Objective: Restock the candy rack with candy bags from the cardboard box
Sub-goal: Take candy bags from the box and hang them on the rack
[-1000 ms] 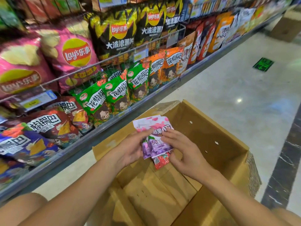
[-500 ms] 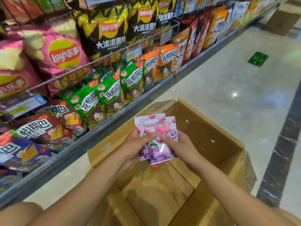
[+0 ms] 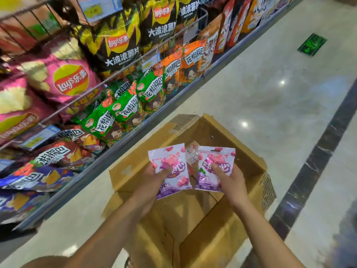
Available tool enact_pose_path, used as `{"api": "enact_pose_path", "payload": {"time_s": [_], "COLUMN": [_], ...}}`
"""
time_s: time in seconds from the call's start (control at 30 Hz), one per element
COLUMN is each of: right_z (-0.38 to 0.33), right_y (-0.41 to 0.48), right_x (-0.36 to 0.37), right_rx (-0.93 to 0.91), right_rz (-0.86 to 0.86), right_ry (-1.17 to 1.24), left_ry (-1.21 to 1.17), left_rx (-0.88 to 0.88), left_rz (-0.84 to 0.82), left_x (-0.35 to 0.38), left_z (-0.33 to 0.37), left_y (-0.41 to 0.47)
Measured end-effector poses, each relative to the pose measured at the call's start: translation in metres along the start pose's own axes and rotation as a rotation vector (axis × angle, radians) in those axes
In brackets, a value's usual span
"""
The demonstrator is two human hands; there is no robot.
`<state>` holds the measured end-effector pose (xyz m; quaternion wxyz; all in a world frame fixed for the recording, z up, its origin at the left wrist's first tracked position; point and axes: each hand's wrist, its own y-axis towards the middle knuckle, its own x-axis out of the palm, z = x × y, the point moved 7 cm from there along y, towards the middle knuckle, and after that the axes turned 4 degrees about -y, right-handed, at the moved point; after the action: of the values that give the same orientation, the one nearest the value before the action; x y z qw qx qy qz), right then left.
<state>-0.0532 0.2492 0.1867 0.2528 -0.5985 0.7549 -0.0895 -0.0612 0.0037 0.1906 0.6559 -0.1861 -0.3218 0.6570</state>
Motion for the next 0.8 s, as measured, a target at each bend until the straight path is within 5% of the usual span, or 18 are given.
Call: {"api": "enact_pose_path", "payload": {"time_s": [0.23, 0.8], "right_z": [-0.058, -0.305], "right_y": [-0.079, -0.267], "right_x": [-0.040, -0.154], "right_rx": [0.106, -0.064], "right_rz": [0.051, -0.103], "right_ry": [0.033, -0.052], "left_ry": [0.047, 0.028], "left_rx": [-0.071, 0.064], "left_rz": [0.097, 0.190], "left_x": [0.013, 0.068], "left_z": [0.053, 0.213], "left_y": [-0.090, -0.365]}}
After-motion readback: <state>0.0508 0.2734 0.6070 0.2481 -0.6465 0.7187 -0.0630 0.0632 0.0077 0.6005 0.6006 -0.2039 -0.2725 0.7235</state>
